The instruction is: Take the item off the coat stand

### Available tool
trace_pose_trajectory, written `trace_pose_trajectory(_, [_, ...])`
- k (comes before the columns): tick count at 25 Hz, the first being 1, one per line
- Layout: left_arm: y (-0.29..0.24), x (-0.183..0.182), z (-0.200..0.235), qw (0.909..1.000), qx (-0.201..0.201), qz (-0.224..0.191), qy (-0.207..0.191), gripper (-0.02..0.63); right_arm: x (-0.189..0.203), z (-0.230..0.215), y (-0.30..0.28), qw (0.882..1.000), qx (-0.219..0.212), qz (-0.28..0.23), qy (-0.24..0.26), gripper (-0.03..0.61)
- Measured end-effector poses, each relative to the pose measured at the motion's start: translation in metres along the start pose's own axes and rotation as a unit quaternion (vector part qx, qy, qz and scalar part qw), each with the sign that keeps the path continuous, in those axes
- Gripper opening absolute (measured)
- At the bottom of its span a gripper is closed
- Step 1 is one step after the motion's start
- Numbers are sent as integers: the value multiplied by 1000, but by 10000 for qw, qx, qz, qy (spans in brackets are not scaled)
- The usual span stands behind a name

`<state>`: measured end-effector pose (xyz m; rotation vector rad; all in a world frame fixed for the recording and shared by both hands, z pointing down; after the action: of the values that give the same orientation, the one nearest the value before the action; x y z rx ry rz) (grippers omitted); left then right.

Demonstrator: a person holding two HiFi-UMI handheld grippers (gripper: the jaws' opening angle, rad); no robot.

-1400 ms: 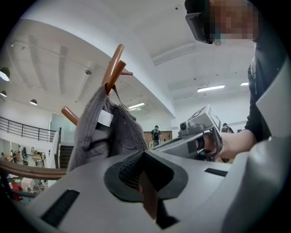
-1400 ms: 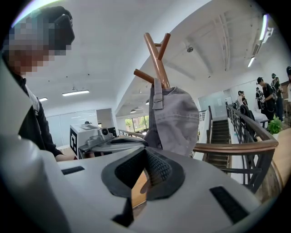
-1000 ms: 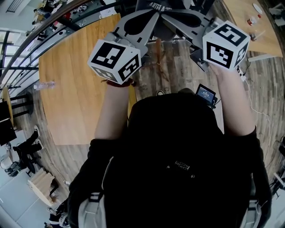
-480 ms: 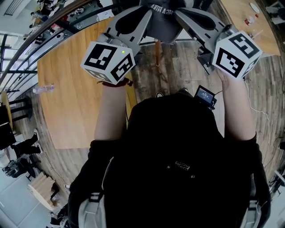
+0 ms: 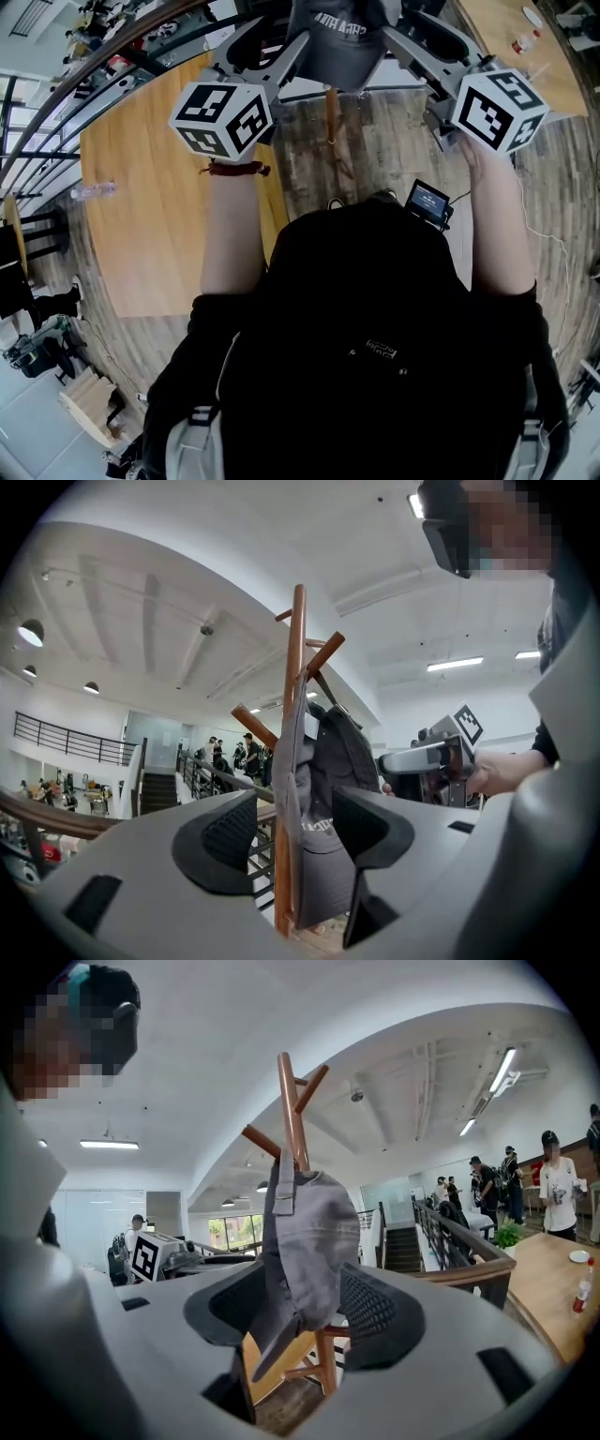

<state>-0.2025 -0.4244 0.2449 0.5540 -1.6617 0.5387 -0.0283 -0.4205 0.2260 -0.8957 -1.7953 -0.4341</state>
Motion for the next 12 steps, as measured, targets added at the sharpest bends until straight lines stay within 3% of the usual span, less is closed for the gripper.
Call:
trace_pose_trajectory(6, [-8,13,3,9999,26,140,16,283,15,-9,-18,9995,150,192,-217,259])
trace_pose_trajectory(12, [-23,28,4,9982,113,387,438,281,20,-16,-28,9984,341,368,-255,256])
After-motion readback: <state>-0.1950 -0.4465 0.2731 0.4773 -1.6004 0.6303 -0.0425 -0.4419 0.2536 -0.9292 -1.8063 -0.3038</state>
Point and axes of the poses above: the fingertips, and each gripper's own axes: y backward along the fingers, z to its left, x out of its underside, the point moved 3 cm from there along y, backward along the fingers, and after that the axes turned 12 degrees about -y, right-handed, at the moved point
